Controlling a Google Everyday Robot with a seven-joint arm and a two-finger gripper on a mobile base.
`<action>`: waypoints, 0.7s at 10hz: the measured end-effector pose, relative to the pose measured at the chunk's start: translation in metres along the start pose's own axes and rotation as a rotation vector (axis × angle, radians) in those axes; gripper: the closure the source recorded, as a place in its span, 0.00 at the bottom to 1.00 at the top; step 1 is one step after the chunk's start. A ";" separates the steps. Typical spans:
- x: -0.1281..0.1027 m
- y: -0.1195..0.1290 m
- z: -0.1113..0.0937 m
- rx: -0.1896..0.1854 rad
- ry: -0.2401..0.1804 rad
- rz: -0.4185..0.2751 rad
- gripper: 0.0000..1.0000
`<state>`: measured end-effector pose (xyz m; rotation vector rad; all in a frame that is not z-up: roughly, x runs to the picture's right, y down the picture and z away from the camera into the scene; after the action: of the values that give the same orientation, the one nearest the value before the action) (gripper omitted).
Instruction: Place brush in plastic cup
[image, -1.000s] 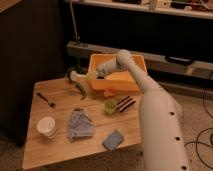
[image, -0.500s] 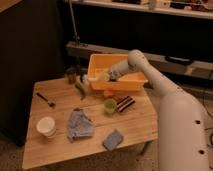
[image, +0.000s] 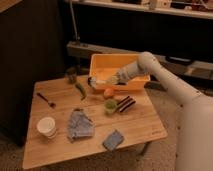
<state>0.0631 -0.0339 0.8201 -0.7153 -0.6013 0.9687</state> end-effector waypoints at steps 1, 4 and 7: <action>0.017 0.004 -0.022 0.027 0.000 0.037 1.00; 0.032 0.010 -0.042 0.040 0.013 0.080 1.00; 0.034 0.009 -0.042 0.040 0.012 0.082 1.00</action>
<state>0.1039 -0.0117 0.7917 -0.7141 -0.5438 1.0489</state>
